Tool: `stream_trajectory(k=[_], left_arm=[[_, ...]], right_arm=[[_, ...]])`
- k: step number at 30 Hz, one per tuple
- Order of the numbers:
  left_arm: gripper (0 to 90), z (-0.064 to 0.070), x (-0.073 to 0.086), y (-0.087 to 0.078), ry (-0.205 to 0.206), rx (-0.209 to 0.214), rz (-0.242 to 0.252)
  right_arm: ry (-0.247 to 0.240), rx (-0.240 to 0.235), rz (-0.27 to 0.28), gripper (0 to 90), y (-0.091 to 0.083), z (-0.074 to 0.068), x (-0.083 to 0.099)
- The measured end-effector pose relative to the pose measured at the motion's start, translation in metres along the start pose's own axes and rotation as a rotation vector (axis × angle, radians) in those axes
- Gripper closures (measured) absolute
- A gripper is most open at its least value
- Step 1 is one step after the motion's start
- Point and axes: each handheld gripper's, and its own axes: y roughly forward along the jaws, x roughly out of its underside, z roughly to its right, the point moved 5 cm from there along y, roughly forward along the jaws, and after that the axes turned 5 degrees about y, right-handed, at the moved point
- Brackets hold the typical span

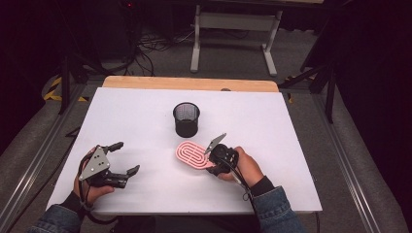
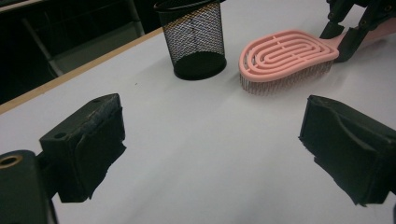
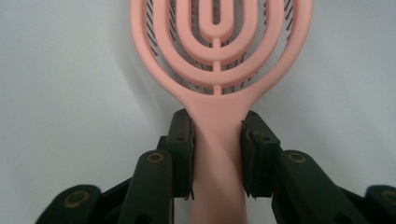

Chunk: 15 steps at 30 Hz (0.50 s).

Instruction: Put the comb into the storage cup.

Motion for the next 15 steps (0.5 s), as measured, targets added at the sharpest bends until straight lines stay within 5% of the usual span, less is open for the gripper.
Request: stream_trajectory(k=[15], left_arm=[[7.8,0.001,0.001,0.001,-0.007,0.0,-0.008]], right_arm=[[0.037,0.099,0.165,69.6,-0.019,0.012,0.009]])
